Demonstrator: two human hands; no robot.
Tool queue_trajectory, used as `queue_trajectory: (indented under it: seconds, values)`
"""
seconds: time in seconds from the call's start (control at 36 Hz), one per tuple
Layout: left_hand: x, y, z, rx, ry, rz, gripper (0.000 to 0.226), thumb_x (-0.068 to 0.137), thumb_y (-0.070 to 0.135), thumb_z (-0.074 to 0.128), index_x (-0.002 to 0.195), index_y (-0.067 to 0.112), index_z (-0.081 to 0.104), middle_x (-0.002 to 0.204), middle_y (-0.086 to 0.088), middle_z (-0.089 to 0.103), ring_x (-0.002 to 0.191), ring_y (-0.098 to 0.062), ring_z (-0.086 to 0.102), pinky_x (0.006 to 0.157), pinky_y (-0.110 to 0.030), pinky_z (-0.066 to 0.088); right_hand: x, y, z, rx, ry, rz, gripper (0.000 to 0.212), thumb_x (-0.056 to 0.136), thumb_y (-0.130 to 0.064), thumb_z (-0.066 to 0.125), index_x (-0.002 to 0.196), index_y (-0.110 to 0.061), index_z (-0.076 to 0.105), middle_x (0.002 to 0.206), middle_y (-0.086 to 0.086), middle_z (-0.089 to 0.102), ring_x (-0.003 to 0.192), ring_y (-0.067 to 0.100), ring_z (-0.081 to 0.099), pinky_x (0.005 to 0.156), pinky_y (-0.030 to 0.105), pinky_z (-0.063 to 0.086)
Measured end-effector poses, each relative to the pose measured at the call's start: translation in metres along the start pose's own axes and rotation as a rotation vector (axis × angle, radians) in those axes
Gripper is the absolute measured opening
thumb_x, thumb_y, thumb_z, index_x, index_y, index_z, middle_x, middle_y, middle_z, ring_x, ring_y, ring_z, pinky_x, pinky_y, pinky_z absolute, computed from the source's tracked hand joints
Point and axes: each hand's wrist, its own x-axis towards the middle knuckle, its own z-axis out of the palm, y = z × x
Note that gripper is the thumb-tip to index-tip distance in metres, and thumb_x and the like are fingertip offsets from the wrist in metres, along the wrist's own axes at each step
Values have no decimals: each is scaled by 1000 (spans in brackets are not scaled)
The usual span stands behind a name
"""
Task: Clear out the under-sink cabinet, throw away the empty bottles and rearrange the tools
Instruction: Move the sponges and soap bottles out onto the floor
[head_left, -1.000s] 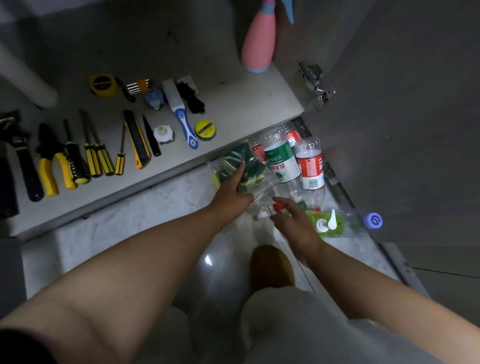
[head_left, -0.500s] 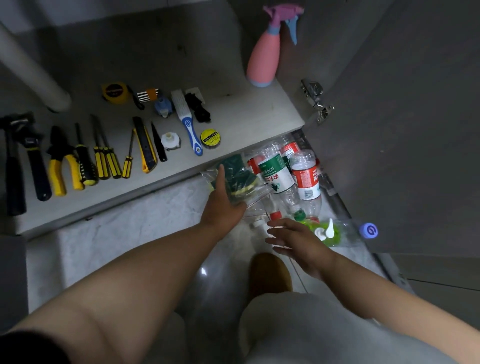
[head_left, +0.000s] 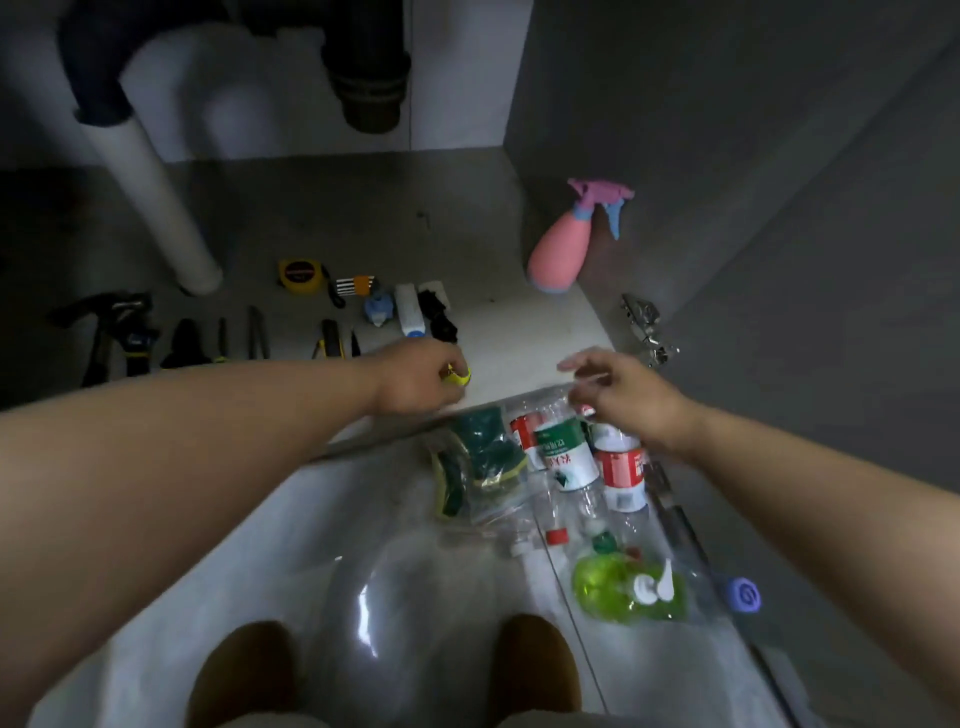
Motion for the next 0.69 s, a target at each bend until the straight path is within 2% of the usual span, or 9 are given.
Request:
queue_trajectory:
  seconds: [0.14,0.19,0.25,0.33,0.42,0.47,0.53,0.61,0.69]
  values:
    - [30,-28,-4,-329,167,-18,24,97,15,62,120,14,67,114,-5,69,108,-18,64,99,-35,52,77,-49,-41,-352,445,-222,62,85,-10,62,143,-18,43,128,6,42,98,30,59,93,34,48]
    - [39,-36,4,-386,206,-8,21,97,12,61,117,16,68,112,-1,68,106,-14,64,90,-20,52,107,-68,-59,-446,560,-282,59,86,-14,59,142,-21,43,141,13,40,113,38,57,90,39,48]
    - [46,-40,12,-405,242,-5,20,98,11,59,115,15,69,112,0,69,100,-8,62,76,-3,42,137,-84,-76,-483,569,-273,63,89,-18,60,148,-22,40,151,16,35,127,38,50,97,39,45]
    - [54,-40,21,-438,283,32,23,99,6,56,118,10,69,118,-3,68,107,-12,62,81,-11,42,173,-101,-93,-454,458,-138,73,94,-23,63,156,-12,27,158,20,28,143,35,35,114,40,31]
    - [57,-36,26,-459,322,64,23,98,5,57,117,9,69,113,2,64,106,-10,59,81,-10,41,192,-101,-95,-492,412,-63,62,97,-32,60,149,-5,39,148,24,45,133,37,49,107,42,43]
    - [57,-32,30,-484,310,64,22,97,4,58,114,10,69,111,0,66,106,-13,62,88,-19,47,190,-99,-91,-559,483,-63,56,95,-40,62,138,-4,54,136,26,56,125,37,57,102,40,47]
    - [56,-28,35,-501,300,63,21,96,1,58,112,9,69,114,-7,68,108,-18,63,94,-29,51,178,-95,-87,-576,492,-59,49,88,-44,70,127,-14,68,129,20,64,119,34,62,97,35,49]
    - [53,-24,40,-520,301,70,23,94,1,59,112,11,69,114,-9,66,107,-18,63,95,-31,51,155,-86,-79,-582,528,-68,42,78,-47,78,115,-27,75,122,13,68,115,32,65,91,31,50]
    - [50,-14,38,-531,287,84,29,91,2,64,114,18,64,113,-10,62,104,-20,62,90,-28,50,125,-81,-73,-576,557,-156,38,77,-46,77,110,-27,76,118,12,68,109,35,65,90,36,53]
